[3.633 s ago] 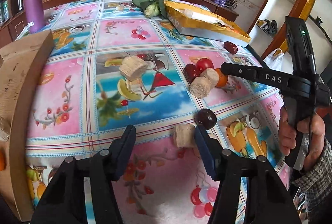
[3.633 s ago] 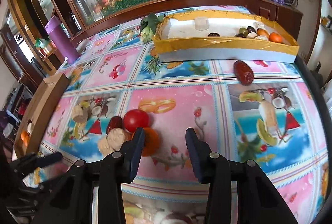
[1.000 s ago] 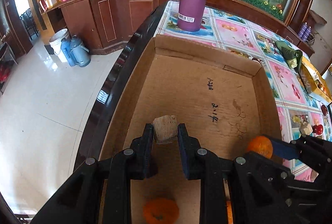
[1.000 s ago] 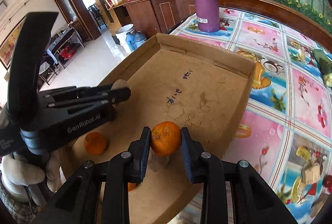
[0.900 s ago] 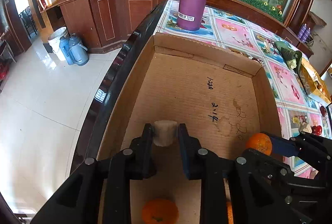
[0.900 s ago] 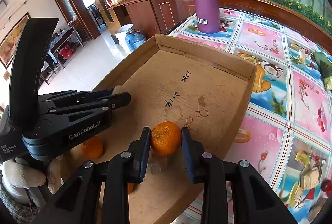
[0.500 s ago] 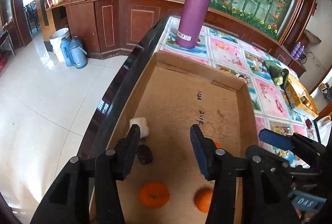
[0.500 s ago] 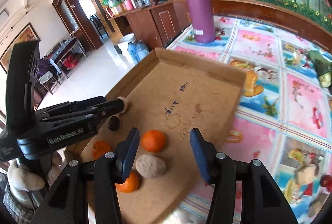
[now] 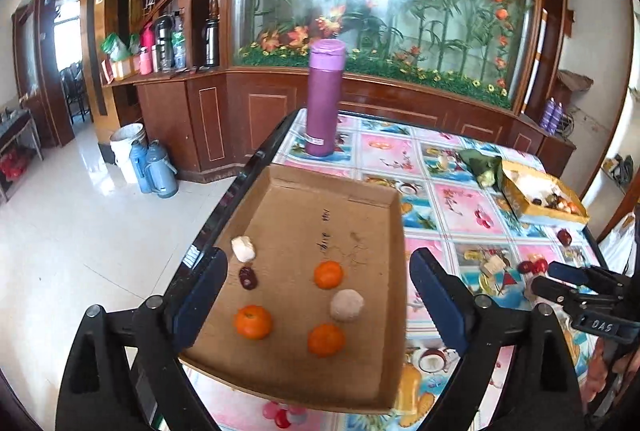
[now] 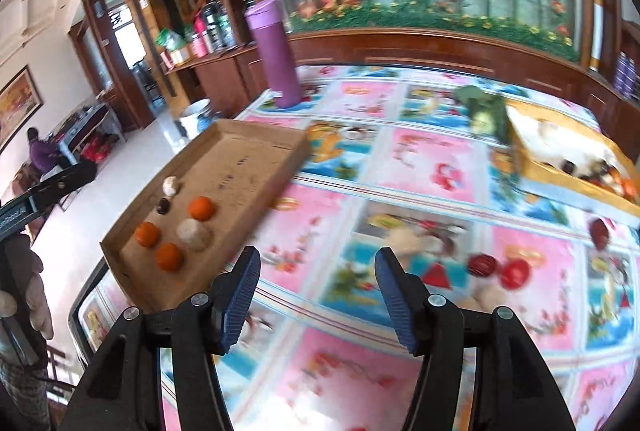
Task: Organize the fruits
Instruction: 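Withdraw both open tools from the tray back over the table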
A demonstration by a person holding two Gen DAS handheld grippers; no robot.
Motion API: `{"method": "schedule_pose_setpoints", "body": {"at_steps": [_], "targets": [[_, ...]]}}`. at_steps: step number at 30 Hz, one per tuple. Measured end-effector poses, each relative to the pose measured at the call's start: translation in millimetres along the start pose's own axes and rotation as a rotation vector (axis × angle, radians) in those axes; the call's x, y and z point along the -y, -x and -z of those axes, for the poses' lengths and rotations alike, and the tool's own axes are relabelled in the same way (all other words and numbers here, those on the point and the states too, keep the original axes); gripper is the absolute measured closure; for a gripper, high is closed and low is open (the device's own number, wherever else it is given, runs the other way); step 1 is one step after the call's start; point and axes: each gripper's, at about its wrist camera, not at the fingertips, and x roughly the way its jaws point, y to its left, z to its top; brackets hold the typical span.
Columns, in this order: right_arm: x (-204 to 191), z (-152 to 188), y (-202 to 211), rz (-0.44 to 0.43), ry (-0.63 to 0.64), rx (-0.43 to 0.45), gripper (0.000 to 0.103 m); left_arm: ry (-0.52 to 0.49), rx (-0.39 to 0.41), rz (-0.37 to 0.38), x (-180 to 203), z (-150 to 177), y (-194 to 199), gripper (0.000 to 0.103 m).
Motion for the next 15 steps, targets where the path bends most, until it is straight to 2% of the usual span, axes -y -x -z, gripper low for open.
{"method": "schedule_pose_setpoints", "body": {"at_steps": [3, 8, 10, 13, 15], "targets": [[23.3, 18.5, 18.8, 0.024, -0.040, -0.001, 0.039, 0.003, -0.059, 0.016, 12.4, 10.4, -14.8, 0.011], [51.4, 45.6, 47.1, 0.055, -0.070, 0.011, 0.039, -0.095, -0.117, -0.100, 26.4, 35.0, -48.8, 0.011], [60.5, 54.0, 54.8, 0.071, -0.079, 0.014, 0.039, -0.113, -0.168, -0.188, 23.2, 40.9, -64.7, 0.011], [71.9, 63.0, 62.5, 0.083, -0.097, 0.019, 0.039, -0.119, -0.201, -0.287, 14.2, 48.7, -69.9, 0.011], [78.2, 66.3, 65.6, 0.083, -0.115, 0.024, 0.039, -0.139, -0.233, -0.314, 13.1, 58.0, -70.6, 0.011]]}}
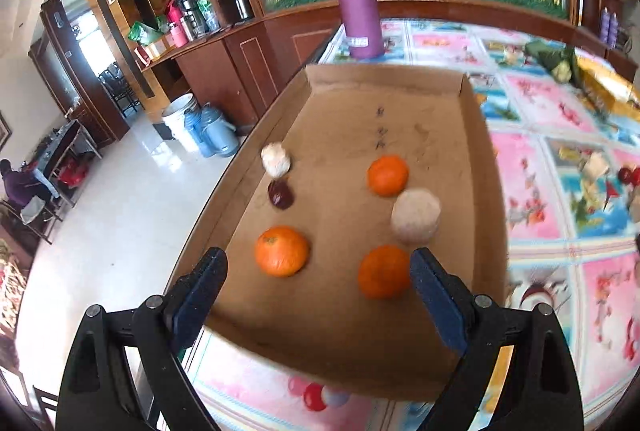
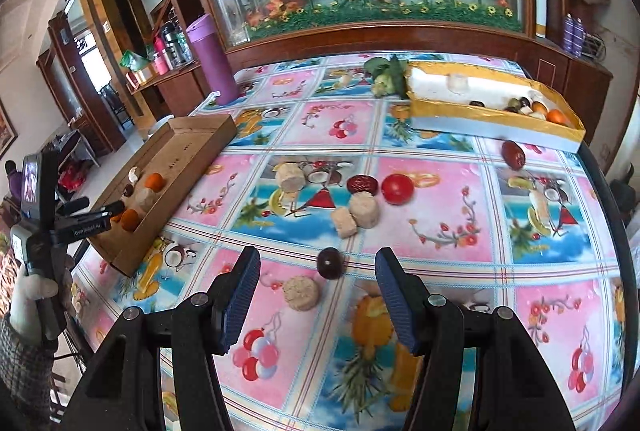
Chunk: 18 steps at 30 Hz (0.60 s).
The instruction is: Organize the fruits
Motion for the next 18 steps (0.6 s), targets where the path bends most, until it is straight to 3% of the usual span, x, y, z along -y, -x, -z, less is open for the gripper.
{"method": "schedule_pose_setpoints", "body": {"at_steps": [3, 5, 8, 18], "targets": [[4.8, 1.1, -2.7, -0.009, -0.021, 0.002, 0.038, -0.045, -0.052, -0.038, 3.8, 15.9, -7.4, 0.010], [3.4, 1.8, -5.9, -0.017, -0.024, -0.004, 0.038, -0.009, -0.085, -0.002, 1.0, 21.8, -9.4, 0.010], [-4.1, 3.3, -12.2, -0.036, -0.020, -0.015, 0.038, -0.023, -0.090, -0.034, 5.9, 27.1, -3.5, 0.010], [-9.8, 4.1, -11.0, -0.071, -0.021, -0.003, 0.035, -0.025, -0.098, -0.016, 11.1, 46.8, 16.6, 0.010]]}}
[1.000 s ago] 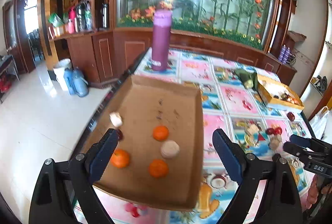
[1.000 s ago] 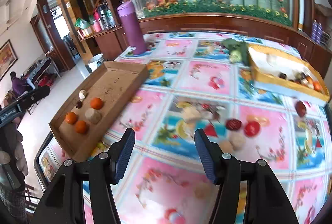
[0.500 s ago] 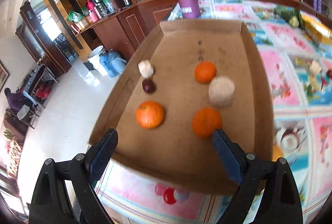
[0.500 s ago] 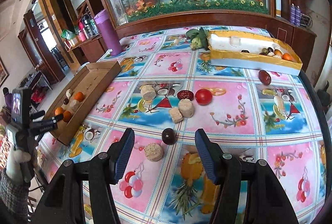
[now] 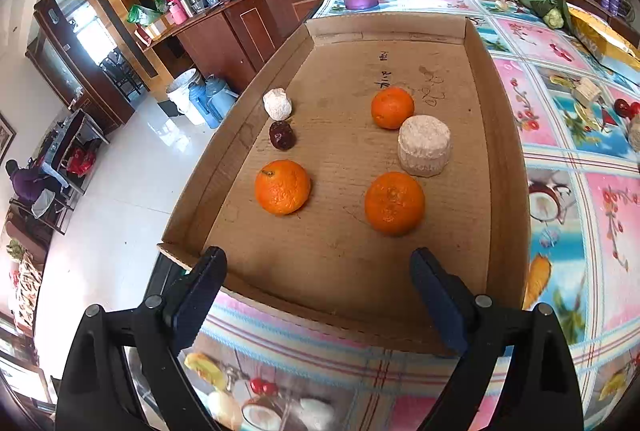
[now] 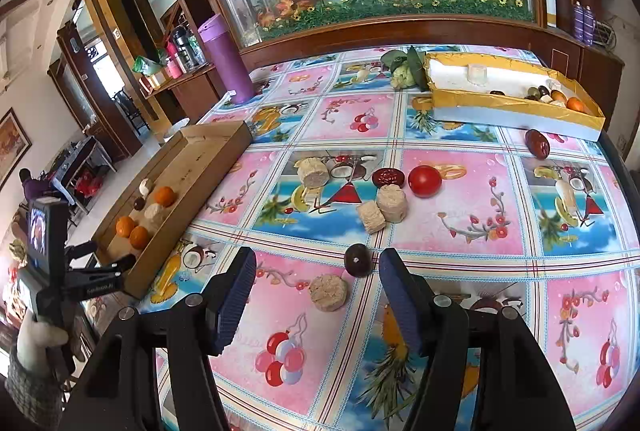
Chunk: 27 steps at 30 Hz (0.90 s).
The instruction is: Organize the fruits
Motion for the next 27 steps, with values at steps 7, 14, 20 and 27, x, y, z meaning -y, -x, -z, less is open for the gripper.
{"method": "schedule_pose_setpoints", "body": {"at_steps": [7, 14, 20, 27], "targets": [[9.5, -2.5, 16.5, 0.013, -0.029, 0.020, 0.035, 0.048, 0.093, 0.121, -6.8, 4.5, 36.9, 0.011], [26.2, -36.1, 103.7, 0.123, -0.008, 0.169, 0.035, 0.100, 0.465, 0.297, -47.3, -16.8, 194.7, 0.011], [16.2, -108.6, 243.7, 0.282, 0.054, 0.431, 0.026, 0.046, 0.793, 0.458, -91.9, -59.2, 332.6, 0.003], [-21.9, -188.2, 381.5, 0.424, 0.120, 0.658, 0.009, 0.000, 1.003, 0.294, -106.2, -115.0, 424.5, 0.000]]}}
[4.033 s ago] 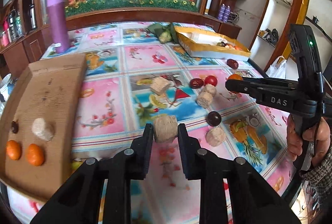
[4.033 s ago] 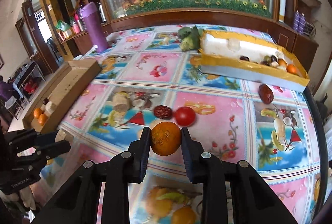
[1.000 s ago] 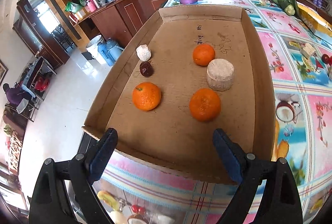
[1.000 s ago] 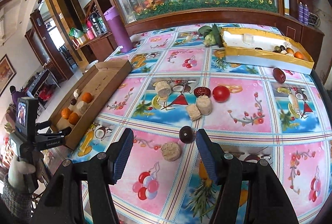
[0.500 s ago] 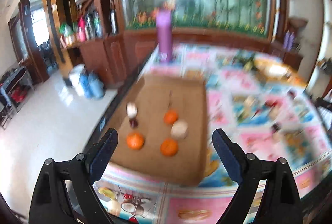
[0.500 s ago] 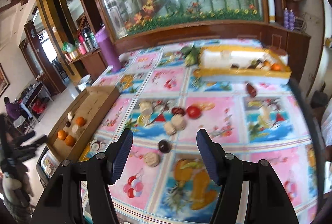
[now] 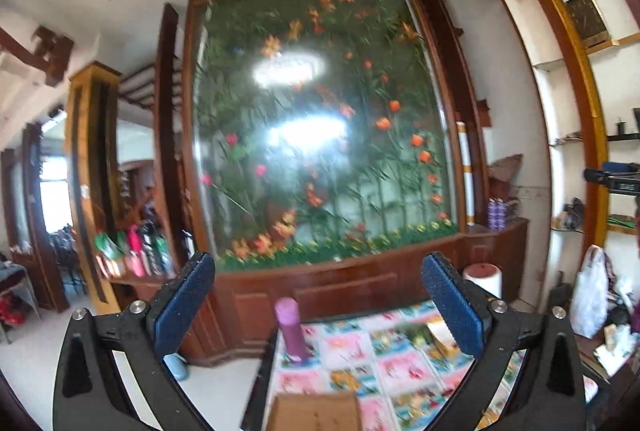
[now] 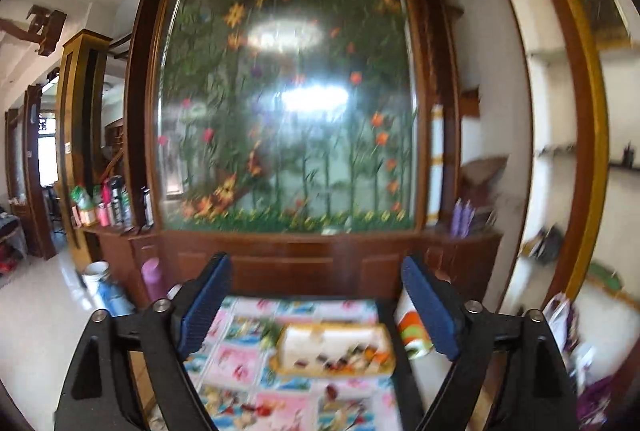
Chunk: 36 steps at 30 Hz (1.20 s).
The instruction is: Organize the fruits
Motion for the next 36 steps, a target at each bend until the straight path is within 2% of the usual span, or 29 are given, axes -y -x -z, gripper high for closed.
{"method": "schedule_pose_setpoints", "body": {"at_steps": [2, 4, 7, 11, 13, 15, 17, 18, 19, 21, 24, 29, 31, 36], "targets": [[-2.3, -17.3, 2.1, 0.021, 0.014, 0.017, 0.007, 0.014, -0.004, -0.026, 3.2, -4.6, -7.0, 0.000], [-6.4, -14.2, -8.6, 0.009, 0.016, -0.016, 0.007, 0.031, -0.056, -0.043, 12.0, 8.6, -22.0, 0.000], [-14.0, 20.1, -39.0, -0.044, -0.004, -0.090, 0.007, 0.072, -0.137, 0.046, 22.1, 46.6, -43.7, 0.000], [-26.6, 114.1, -105.0, -0.120, -0.061, -0.287, 0.007, 0.145, -0.309, 0.137, 41.6, 120.8, -102.1, 0.000], [-39.5, 170.1, -138.4, -0.171, -0.071, -0.390, 0.010, 0.196, -0.434, 0.174, 57.2, 170.7, -142.3, 0.000], [-50.8, 225.1, -167.3, -0.217, -0.088, -0.487, 0.023, 0.235, -0.547, 0.182, 71.2, 220.3, -176.6, 0.000], [-56.4, 281.4, -196.8, -0.273, -0.156, -0.611, 0.044, 0.264, -0.642, 0.183, 84.8, 262.3, -200.3, 0.000], [-59.5, 308.1, -208.6, -0.296, -0.201, -0.675, 0.050, 0.276, -0.673, 0.183, 91.6, 281.1, -208.4, 0.000], [-64.7, 335.0, -217.8, -0.325, -0.237, -0.743, 0.056, 0.281, -0.696, 0.179, 99.7, 300.3, -212.9, 0.000], [-77.0, 370.2, -221.7, -0.380, -0.247, -0.815, 0.056, 0.258, -0.716, 0.172, 110.3, 322.1, -226.0, 0.000], [-103.9, 397.2, -215.7, -0.430, -0.164, -0.852, 0.056, 0.227, -0.746, 0.190, 125.8, 349.6, -246.6, 0.004], [-138.9, 415.8, -209.0, -0.461, -0.041, -0.849, 0.055, 0.226, -0.827, 0.311, 150.8, 384.4, -280.6, 0.018], [-142.2, 414.5, -205.2, -0.474, -0.045, -0.826, 0.055, 0.225, -0.847, 0.348, 160.9, 394.5, -289.1, 0.018], [-149.2, 412.7, -198.5, -0.495, -0.036, -0.817, 0.055, 0.164, -0.865, 0.385, 180.7, 406.1, -299.4, 0.018]]}}
